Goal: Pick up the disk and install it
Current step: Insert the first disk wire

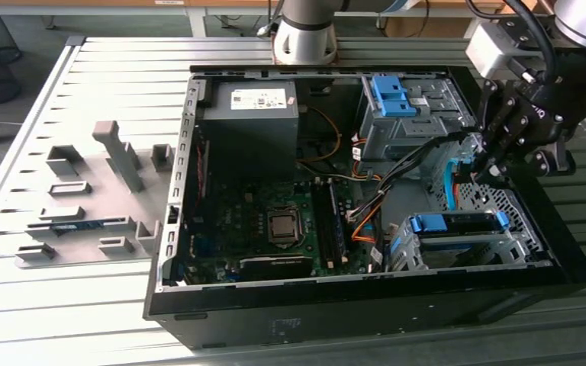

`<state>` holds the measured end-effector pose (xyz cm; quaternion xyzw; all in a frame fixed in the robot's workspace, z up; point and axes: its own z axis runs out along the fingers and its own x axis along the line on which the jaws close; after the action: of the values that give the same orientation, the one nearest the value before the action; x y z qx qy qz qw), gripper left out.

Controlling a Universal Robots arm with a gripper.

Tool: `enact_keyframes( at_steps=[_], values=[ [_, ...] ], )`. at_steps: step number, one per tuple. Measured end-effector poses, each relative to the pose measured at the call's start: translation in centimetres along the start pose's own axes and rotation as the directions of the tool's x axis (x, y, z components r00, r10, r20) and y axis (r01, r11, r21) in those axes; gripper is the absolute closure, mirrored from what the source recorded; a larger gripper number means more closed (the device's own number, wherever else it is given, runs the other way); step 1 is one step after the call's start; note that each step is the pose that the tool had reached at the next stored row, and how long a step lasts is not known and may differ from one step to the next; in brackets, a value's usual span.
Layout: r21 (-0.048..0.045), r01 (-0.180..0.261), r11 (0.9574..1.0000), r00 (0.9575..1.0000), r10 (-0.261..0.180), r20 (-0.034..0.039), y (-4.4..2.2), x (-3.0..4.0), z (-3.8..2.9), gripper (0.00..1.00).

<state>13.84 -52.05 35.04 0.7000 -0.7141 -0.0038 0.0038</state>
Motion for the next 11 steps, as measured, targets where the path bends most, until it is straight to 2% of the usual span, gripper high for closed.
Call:
enact_keyframes(
  at_steps=[1,2,3,11],
  values=[
    [0.0000,0.000,1.0000,1.0000,0.000,-0.0005,0.00,0.00,0.03,0.76],
    [0.0000,0.000,1.0000,1.0000,0.000,-0.0006,0.00,0.00,0.06,0.83],
    [0.0000,0.000,1.0000,1.0000,0.000,-0.0006,0.00,0.00,0.06,0.84],
    [0.0019,0.000,1.0000,1.0000,0.000,0.0001,0.39,0.01,-0.10,0.84]
  ],
)
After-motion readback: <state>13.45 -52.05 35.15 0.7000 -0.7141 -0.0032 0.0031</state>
